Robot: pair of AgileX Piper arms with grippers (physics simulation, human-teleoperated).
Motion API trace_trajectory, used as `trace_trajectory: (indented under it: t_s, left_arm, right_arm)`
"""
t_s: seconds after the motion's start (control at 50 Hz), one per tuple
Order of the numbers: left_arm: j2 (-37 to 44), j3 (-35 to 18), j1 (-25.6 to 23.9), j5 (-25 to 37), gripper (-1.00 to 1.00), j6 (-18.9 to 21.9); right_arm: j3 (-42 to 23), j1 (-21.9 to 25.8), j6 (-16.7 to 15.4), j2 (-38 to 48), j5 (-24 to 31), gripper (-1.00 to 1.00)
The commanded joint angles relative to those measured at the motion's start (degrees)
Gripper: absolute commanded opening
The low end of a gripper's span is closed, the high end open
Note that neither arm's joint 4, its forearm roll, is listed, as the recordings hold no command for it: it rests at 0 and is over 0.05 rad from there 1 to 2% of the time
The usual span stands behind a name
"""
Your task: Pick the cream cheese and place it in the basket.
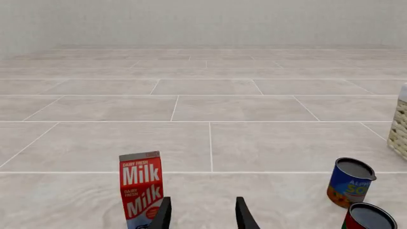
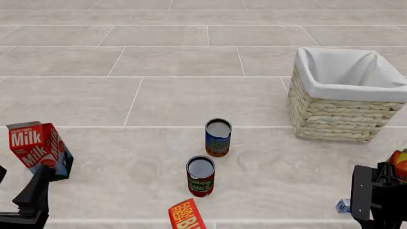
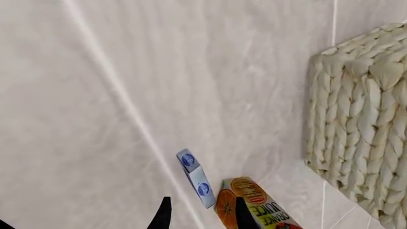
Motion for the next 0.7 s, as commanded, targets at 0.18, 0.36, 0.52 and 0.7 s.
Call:
trace_trajectory:
  t_s: [0.18,0.36,0.52,0.7]
  left_arm:
    - [0.0,0.0,0.0,0.0,1.0,0.0]
    - [0.0,0.0,0.0,0.0,1.0,0.0]
    - [0.0,0.0,0.0,0.0,1.0,0.0]
    - [0.0,0.0,0.0,0.0,1.0,0.0]
  right_arm:
    - [1.06,-0.87,-1.5,5.04,-4.79,1.0]
    - [1.46,-0.8,-2.14,6.16,-6.22,1.0]
    - [0.59,-1.65,-3.41,8.7,-7.65,1.0]
    - [1.19,-1.52,-4.71,11.27,-11.08,1.0]
